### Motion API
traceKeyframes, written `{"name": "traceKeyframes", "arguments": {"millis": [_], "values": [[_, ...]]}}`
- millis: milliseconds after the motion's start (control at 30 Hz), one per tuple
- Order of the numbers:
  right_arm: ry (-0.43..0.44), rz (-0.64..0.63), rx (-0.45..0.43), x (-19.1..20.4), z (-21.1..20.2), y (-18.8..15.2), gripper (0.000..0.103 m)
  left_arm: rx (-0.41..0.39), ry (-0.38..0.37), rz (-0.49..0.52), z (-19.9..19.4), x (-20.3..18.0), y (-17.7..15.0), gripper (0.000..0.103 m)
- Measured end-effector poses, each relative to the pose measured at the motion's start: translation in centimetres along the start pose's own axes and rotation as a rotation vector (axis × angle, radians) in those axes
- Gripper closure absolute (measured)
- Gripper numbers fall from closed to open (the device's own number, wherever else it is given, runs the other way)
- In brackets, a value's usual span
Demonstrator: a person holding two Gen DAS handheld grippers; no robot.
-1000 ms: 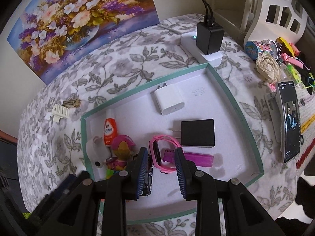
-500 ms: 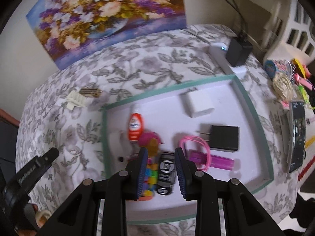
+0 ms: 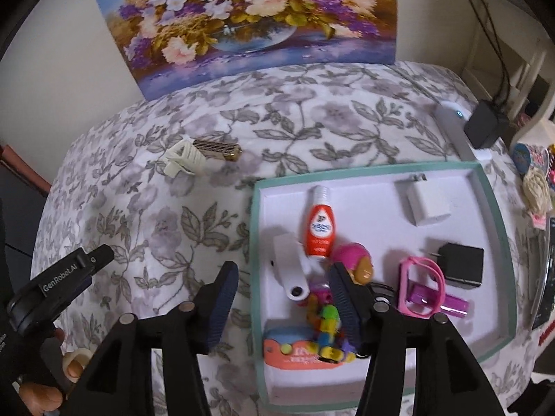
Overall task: Organize rigid objects
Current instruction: 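Move both grippers back toward the white clip and gold bar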
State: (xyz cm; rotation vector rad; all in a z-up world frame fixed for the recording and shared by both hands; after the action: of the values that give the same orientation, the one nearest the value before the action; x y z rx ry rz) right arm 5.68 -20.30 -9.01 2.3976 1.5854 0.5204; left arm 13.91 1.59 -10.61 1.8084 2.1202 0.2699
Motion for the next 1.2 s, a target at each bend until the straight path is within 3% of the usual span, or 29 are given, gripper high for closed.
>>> {"name": "traceKeyframes", "arguments": {"millis": [33,133,300,733,1200], "values": [[0.002,-0.004,0.0,0.3,0.2,0.1,0.044,-0.001,-0.002,0.0,0.0,0.0,0.2,0.041],[0.007,-0.016,0.005,1.2,0.8,0.3,0.043,-0.007,-0.013,-0.006,0.2,0.1,0.9,0.019],[-0.002,-0.039,-0.005,2.3,1.6,1.2,0.03,-0.022,-0.011,0.009,0.6,-0.3,2.4,0.018],[0.023,-0.046,-0.046,4.9,5.0,6.5,0.03,-0.032,-0.048,-0.025,4.0,-1.9,7.7,0.015],[0.048,-0.039,0.026,5.8,12.5,10.2,0.03,0.021,-0.139,-0.094,9.3,-3.6,9.8,0.015]]}}
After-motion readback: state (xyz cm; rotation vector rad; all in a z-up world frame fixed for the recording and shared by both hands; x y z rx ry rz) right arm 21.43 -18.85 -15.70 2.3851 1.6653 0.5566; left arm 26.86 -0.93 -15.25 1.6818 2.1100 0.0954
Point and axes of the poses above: each gripper's, at about its wrist camera, not at the fingertips, and z roughly the way its jaws point, x to its left, y to its top, the point moved 9 cm from there along z, roughly the way its jaws point, and after that the axes turned 1 degree about x, right-handed, at the moved point
